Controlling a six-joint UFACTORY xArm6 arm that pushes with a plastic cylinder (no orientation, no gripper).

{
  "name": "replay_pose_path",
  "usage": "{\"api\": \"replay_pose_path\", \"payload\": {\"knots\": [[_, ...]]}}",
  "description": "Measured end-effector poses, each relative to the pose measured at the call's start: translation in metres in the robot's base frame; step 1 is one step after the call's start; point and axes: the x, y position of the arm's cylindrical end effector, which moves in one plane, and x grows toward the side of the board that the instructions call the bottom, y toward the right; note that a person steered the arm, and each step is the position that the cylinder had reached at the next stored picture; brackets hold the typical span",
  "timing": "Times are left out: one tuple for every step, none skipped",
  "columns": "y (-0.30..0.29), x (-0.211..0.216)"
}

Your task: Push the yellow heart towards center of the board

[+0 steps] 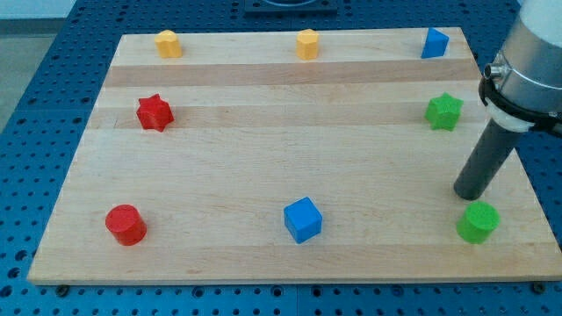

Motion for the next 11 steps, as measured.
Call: {"api": "replay_pose_path", "payload": {"knots": [[0.0, 0.012], [0.0, 0.021], [0.0, 0.023], [-0.019, 0.015], [-0.047, 0.003], [-0.072, -0.021], [-0.12, -0.027], [-0.172, -0.027], [-0.215, -0.027], [-0.249, -0.023], [-0.266, -0.006]]}}
